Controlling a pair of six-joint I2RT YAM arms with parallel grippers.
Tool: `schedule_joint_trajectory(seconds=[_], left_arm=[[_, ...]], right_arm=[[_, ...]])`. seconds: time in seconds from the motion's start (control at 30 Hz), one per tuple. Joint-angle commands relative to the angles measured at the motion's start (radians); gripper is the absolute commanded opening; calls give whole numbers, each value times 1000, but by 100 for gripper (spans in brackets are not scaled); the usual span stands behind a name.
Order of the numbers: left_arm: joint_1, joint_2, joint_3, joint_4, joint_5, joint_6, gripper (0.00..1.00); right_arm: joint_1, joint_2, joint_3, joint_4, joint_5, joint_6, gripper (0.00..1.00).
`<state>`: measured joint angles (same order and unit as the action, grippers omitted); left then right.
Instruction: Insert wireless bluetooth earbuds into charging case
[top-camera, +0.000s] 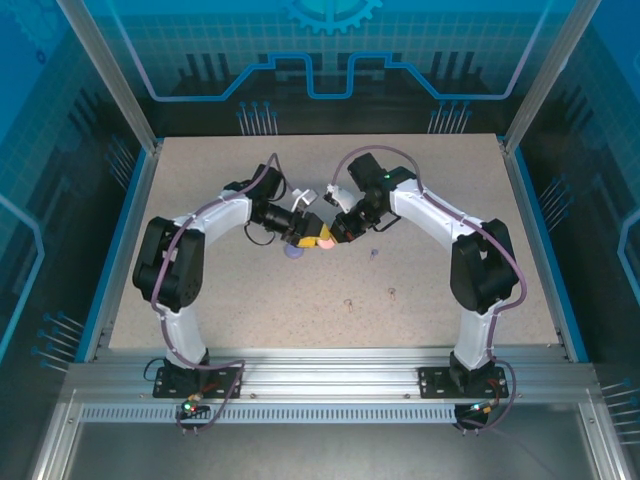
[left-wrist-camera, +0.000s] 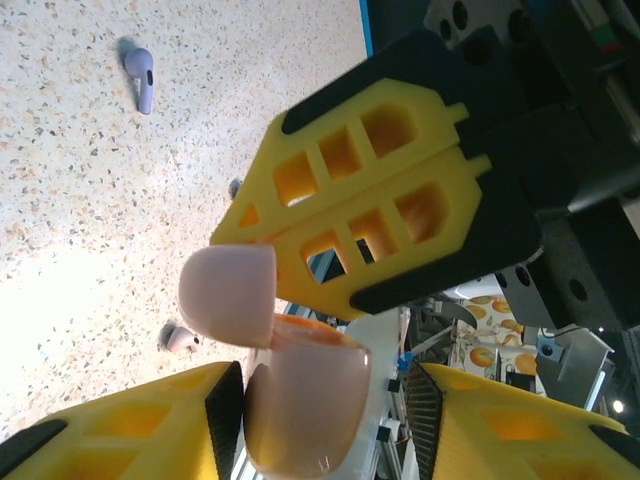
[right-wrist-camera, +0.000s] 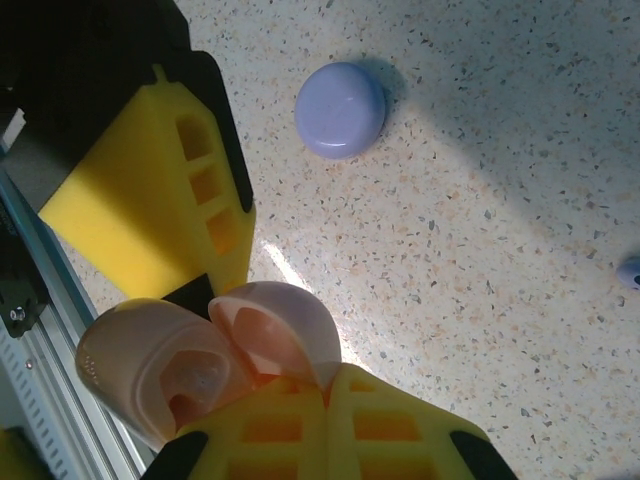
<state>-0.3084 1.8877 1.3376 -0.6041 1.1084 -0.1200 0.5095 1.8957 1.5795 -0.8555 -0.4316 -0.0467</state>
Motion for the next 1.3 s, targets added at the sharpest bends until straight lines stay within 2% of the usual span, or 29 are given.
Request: schedule_joint_trajectory(seconds=[0.0, 0.27, 0.43, 0.63, 0.67, 0.7, 0.77, 0.8, 0.9, 1.0, 1.1, 1.17, 1.27], left_arm=[[-13, 14, 25, -52, 24, 43, 50], [-15, 17, 3, -31, 21, 38, 43], [-14, 21, 2, -27, 21, 37, 32], [-15, 25, 2, -25, 18, 37, 10], [-14, 25, 2, -25, 18, 38, 6], [-14, 25, 0, -24, 15, 39, 3], [-12, 19, -8, -17, -1, 41, 0], [-12, 15, -14, -12, -8, 40, 0], [-3, -18, -58, 48, -33, 12, 0], [0, -95, -144, 206, -85, -47, 0], [0, -224, -322, 526, -194, -171, 0], [0, -315, -465, 771, -321, -227, 0], [-4, -423, -627, 1026, -520, -256, 0]], right_arm=[[2, -37, 4, -12, -34, -16, 0], [2, -39, 5, -10, -38, -12, 0], [1, -39, 9, -13, -35, -12, 0], [2, -46, 14, -9, -29, 0, 0], [0, -53, 14, -3, -20, 12, 6], [-4, -61, 11, 6, -16, 27, 16], [-27, -92, 4, 30, -3, 82, 48], [-43, -111, -5, 48, -7, 107, 56], [-119, -185, -55, 112, -30, 229, 68], [-171, -270, -125, 161, -50, 321, 69], [-166, -333, -179, 140, 24, 363, 68], [-159, -374, -234, 134, 75, 396, 68], [-130, -428, -323, 126, 144, 425, 68]])
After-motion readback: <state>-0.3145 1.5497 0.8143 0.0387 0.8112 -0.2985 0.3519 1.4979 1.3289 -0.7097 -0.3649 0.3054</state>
